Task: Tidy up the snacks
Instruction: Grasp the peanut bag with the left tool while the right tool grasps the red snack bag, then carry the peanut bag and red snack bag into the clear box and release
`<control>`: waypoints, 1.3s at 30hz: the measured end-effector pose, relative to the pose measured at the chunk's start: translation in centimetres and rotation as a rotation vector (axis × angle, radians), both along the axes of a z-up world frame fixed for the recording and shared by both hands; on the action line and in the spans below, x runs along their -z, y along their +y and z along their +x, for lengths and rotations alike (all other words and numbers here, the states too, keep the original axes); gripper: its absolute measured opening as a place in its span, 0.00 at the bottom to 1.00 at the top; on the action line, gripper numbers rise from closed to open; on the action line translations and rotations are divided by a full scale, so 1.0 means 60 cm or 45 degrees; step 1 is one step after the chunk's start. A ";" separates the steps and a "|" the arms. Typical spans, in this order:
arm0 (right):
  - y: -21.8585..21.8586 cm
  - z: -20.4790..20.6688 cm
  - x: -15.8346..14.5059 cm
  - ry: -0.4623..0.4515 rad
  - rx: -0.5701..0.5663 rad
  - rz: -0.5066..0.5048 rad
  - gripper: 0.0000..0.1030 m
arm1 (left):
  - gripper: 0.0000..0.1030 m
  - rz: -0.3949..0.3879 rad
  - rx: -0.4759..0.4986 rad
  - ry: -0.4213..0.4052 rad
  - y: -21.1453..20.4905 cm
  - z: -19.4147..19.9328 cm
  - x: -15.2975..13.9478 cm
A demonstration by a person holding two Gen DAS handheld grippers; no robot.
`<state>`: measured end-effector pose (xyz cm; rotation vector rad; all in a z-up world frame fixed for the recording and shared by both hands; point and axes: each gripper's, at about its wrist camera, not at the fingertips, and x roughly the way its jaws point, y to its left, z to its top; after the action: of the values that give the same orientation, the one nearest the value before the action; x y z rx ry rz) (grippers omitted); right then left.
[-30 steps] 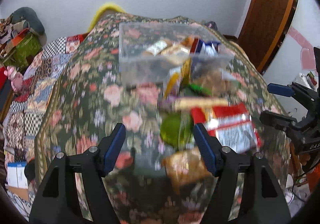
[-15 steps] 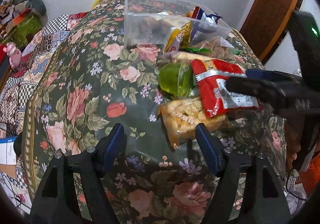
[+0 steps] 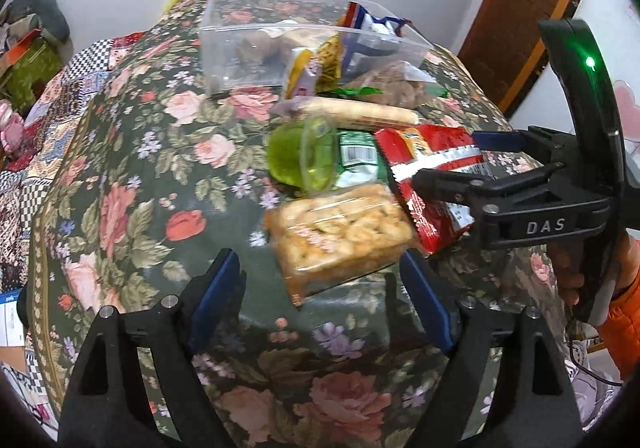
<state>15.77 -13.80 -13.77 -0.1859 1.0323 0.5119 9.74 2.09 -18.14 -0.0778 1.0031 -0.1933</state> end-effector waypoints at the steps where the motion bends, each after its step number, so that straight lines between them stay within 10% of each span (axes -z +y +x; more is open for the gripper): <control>1: -0.011 0.000 -0.001 0.014 0.007 0.003 1.00 | 0.82 -0.001 0.004 0.004 -0.004 0.002 0.001; 19: -0.046 -0.011 0.020 0.161 0.106 0.132 1.00 | 0.89 -0.020 -0.070 0.057 -0.025 0.056 0.039; 23: -0.043 -0.007 0.031 0.132 0.094 0.088 1.00 | 0.74 -0.027 -0.069 0.031 -0.020 0.055 0.039; 39: -0.053 0.052 0.033 0.078 0.013 0.175 0.94 | 0.72 0.020 -0.033 -0.057 -0.021 0.028 0.011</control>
<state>18.92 -16.99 -15.73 -0.0433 1.0528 0.5799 11.40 0.83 -18.82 -0.0717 0.9584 -0.1624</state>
